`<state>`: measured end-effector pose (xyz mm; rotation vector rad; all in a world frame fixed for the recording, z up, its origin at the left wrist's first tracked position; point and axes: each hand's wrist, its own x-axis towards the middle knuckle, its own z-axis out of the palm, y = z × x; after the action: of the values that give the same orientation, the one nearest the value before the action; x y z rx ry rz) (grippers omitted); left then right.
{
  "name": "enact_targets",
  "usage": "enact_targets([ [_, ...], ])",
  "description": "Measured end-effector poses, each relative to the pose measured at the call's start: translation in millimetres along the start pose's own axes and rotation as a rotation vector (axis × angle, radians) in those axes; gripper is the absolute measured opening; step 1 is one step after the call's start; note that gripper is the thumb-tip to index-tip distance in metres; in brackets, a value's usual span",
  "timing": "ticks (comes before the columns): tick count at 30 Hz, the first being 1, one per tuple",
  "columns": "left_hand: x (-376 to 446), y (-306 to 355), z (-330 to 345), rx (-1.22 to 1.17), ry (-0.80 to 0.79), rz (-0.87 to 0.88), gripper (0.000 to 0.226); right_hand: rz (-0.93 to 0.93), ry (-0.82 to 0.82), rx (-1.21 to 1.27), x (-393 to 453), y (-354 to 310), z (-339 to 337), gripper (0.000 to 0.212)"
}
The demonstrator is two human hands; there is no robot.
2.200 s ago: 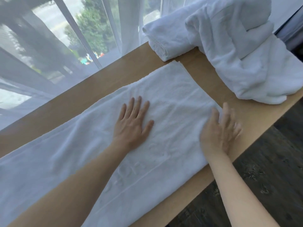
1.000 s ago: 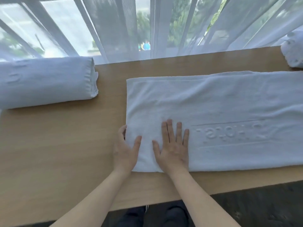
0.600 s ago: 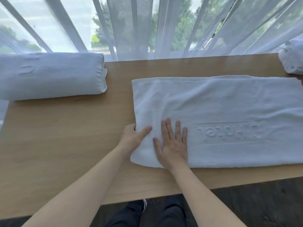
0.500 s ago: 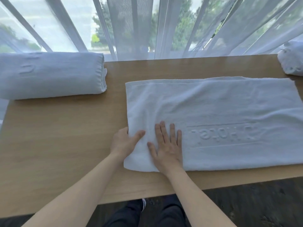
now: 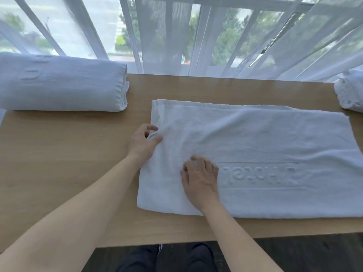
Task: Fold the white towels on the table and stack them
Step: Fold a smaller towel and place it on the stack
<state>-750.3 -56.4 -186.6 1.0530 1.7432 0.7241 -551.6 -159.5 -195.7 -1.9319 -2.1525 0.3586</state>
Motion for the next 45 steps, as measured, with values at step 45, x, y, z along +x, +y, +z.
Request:
enact_targets([
  [45, -84, -2, 137, 0.926, -0.077, 0.515, 0.062, 0.261, 0.056, -0.109, 6, 104, -8, 0.062],
])
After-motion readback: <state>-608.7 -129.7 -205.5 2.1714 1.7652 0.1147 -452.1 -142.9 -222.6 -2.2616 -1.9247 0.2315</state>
